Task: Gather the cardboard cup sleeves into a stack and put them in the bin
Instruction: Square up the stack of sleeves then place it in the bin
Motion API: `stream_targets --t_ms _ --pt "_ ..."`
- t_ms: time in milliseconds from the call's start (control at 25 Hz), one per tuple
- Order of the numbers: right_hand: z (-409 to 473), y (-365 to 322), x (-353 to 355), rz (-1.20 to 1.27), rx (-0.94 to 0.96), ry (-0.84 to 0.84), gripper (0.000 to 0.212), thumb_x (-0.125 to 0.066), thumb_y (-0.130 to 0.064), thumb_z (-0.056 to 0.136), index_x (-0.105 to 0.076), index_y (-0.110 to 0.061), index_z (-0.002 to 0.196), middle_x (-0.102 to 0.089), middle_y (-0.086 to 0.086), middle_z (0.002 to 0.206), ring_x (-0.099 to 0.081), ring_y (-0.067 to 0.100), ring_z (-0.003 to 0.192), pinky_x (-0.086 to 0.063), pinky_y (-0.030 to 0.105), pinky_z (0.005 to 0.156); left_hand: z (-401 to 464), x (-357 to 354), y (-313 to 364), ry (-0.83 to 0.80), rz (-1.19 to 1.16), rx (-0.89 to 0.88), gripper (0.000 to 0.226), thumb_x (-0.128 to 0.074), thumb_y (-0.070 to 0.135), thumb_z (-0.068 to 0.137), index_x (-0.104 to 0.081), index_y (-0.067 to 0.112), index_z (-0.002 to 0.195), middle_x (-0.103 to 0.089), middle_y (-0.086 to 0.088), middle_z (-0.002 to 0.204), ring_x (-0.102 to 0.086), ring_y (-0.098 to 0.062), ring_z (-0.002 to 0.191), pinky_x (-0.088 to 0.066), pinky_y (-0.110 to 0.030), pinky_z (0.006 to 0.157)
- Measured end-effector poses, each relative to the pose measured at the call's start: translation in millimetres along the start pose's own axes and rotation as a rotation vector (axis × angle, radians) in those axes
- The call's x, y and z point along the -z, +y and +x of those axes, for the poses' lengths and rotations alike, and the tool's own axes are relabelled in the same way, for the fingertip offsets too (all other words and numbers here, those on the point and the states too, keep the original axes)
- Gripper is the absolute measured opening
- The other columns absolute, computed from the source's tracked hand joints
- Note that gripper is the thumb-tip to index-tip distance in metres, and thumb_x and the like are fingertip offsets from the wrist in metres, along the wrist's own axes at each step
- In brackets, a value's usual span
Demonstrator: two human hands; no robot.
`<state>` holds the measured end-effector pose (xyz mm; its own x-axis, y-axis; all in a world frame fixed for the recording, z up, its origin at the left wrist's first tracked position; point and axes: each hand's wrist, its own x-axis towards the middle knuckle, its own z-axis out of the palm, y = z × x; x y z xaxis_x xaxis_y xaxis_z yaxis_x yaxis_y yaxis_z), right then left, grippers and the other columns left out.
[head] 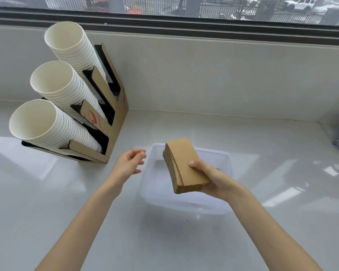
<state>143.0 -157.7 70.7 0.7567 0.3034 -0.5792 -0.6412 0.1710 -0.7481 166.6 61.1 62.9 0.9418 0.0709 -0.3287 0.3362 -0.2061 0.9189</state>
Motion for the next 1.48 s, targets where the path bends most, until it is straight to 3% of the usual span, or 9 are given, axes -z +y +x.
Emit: stream_targets --t_ms 120,280,520,800,920,1040,1200,1320,1480 --pt "26.6 10.8 -4.4 -0.001 -0.082 0.077 0.014 -0.050 -0.024 0.088 -0.059 -0.013 0.087 -0.064 0.004 0.081 -0.060 0.017 0.075 -0.050 0.030 0.078 11.8 -0.4 -21.8 0.072 0.094 0.020 0.033 -0.046 0.023 0.090 -0.050 0.012 0.121 -0.053 -0.008 0.122 -0.049 -0.019 0.104 -0.041 -0.032 0.091" --pt "59.1 29.9 -14.7 -0.046 -0.152 0.129 0.022 -0.053 -0.029 0.085 -0.056 -0.011 0.098 -0.064 0.005 0.084 -0.061 0.017 0.075 -0.052 0.029 0.074 16.2 -10.7 -40.9 -0.014 0.024 0.108 0.043 -0.036 0.030 0.094 -0.037 0.016 0.135 -0.040 -0.003 0.143 -0.038 -0.020 0.130 -0.030 -0.038 0.111" --pt "76.4 50.0 -25.3 -0.191 -0.200 0.157 0.066 -0.060 -0.041 0.071 -0.044 -0.007 0.124 -0.064 0.013 0.112 -0.064 0.023 0.092 -0.055 0.030 0.078 0.4 -19.7 -56.2 -0.168 -0.248 0.149 0.035 -0.028 0.032 0.096 -0.056 0.024 0.115 -0.064 -0.001 0.115 -0.059 -0.013 0.106 -0.048 -0.026 0.083" --pt "72.8 51.4 -30.2 -0.391 -0.194 0.236 0.060 -0.055 -0.043 0.077 -0.042 -0.007 0.124 -0.046 0.012 0.127 -0.054 0.027 0.108 -0.054 0.028 0.066 -4.7 -21.0 -63.3 -0.214 -0.295 0.125 0.043 -0.033 0.038 0.093 -0.046 0.021 0.130 -0.054 -0.001 0.133 -0.048 -0.016 0.125 -0.031 -0.041 0.112" --pt "72.4 52.3 -30.6 -0.547 -0.226 0.314 0.064 -0.048 -0.049 0.080 -0.037 -0.010 0.129 -0.031 0.012 0.133 -0.040 0.029 0.122 -0.045 0.041 0.099 -9.8 -23.4 -63.8 -0.216 -0.277 0.122 0.035 -0.031 0.035 0.095 -0.049 0.025 0.123 -0.058 0.007 0.121 -0.051 -0.008 0.116 -0.035 -0.035 0.108" --pt "71.3 52.0 -34.6 -0.514 -0.243 0.300 0.072 -0.046 -0.055 0.082 -0.032 -0.009 0.136 -0.022 0.010 0.142 -0.036 0.030 0.128 -0.040 0.038 0.098 -13.0 -22.8 -65.3 -0.206 -0.282 0.136 0.036 -0.032 0.035 0.094 -0.048 0.024 0.124 -0.058 0.005 0.121 -0.053 -0.011 0.114 -0.042 -0.034 0.100" --pt "68.4 52.9 -44.7 -0.550 -0.252 0.225 0.101 -0.046 -0.076 0.054 -0.040 -0.014 0.134 -0.036 0.006 0.143 -0.042 0.030 0.126 -0.037 0.045 0.108 -17.2 -21.6 -67.5 -0.198 -0.302 0.159 0.040 -0.035 0.036 0.093 -0.044 0.022 0.129 -0.057 0.002 0.123 -0.054 -0.015 0.114 -0.047 -0.033 0.093" --pt "67.5 59.9 -39.9 -0.732 -0.241 0.298 0.080 -0.044 -0.067 0.076 -0.041 -0.011 0.133 -0.028 0.011 0.139 -0.033 0.030 0.130 -0.033 0.040 0.110 -22.9 -21.8 -68.6 -0.208 -0.332 0.172 0.031 -0.036 0.033 0.093 -0.046 0.025 0.122 -0.059 0.007 0.114 -0.057 -0.010 0.107 -0.050 -0.027 0.082" --pt "62.4 65.0 -42.6 -0.444 -0.263 0.129 0.065 -0.048 -0.056 0.083 -0.045 -0.011 0.131 -0.051 0.008 0.130 -0.052 0.026 0.119 -0.043 0.035 0.104 -29.2 -21.5 -69.8 -0.203 -0.360 0.181 0.019 -0.038 0.029 0.094 -0.050 0.029 0.108 -0.063 0.009 0.105 -0.062 -0.008 0.096 -0.051 -0.024 0.073"
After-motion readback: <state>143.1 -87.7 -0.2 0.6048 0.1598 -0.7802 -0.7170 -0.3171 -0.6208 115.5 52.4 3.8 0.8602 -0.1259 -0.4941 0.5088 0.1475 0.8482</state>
